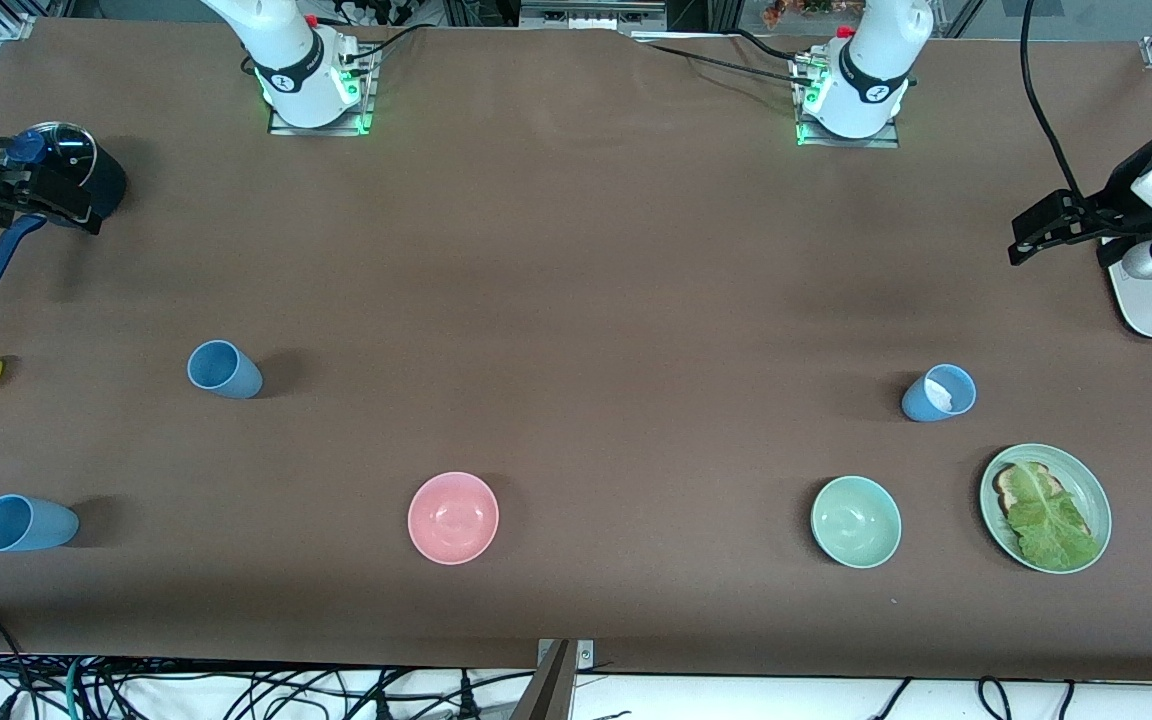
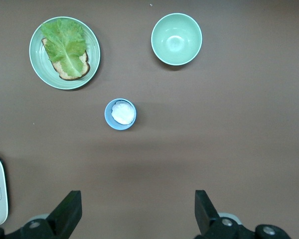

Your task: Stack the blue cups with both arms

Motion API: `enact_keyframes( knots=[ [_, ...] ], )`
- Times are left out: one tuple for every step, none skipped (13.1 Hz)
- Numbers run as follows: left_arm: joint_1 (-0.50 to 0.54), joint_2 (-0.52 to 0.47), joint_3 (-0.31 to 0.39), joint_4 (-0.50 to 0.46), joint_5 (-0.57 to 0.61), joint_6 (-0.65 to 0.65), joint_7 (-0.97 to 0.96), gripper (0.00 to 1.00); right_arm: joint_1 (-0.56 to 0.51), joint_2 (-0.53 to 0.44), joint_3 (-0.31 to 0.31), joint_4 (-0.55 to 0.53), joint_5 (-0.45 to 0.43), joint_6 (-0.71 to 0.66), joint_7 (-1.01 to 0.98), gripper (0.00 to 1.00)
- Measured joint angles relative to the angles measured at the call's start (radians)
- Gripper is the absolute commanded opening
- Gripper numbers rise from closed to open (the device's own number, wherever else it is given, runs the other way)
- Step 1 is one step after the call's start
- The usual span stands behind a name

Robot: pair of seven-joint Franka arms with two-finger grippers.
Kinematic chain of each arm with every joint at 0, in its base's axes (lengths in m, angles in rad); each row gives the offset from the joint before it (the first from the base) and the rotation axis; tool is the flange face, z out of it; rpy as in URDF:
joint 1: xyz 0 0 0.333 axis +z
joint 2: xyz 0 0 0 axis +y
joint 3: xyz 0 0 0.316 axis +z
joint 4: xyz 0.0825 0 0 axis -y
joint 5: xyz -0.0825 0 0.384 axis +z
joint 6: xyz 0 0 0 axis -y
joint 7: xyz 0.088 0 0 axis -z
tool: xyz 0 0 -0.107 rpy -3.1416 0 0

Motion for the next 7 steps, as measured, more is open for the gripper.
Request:
enact_keyframes(
  knots=[
    [0.000, 0.000, 0.000, 0.000, 0.000, 0.000, 0.000, 1.00, 0.000, 0.000, -0.001, 0.000, 0.000, 0.000, 0.000, 1.00],
    [0.001, 0.000, 0.000, 0.000, 0.000, 0.000, 0.000, 1.00, 0.000, 0.000, -0.004, 0.000, 0.000, -0.001, 0.000, 1.00],
    [0.001, 0.000, 0.000, 0.000, 0.000, 0.000, 0.000, 1.00, 0.000, 0.000, -0.009, 0.002, 0.000, -0.001, 0.000, 1.00],
    [0.001, 0.000, 0.000, 0.000, 0.000, 0.000, 0.000, 1.00, 0.000, 0.000, -0.013, 0.004, 0.000, -0.001, 0.000, 1.00],
    [0.001, 0.000, 0.000, 0.000, 0.000, 0.000, 0.000, 1.00, 0.000, 0.000, -0.015, 0.006, 0.000, -0.001, 0.000, 1.00],
    [0.001, 0.000, 0.000, 0.000, 0.000, 0.000, 0.000, 1.00, 0.000, 0.000, -0.016, 0.007, 0.000, -0.001, 0.000, 1.00],
    [0.001, 0.000, 0.000, 0.000, 0.000, 0.000, 0.000, 1.00, 0.000, 0.000, -0.016, 0.008, 0.000, -0.001, 0.000, 1.00]
  ],
)
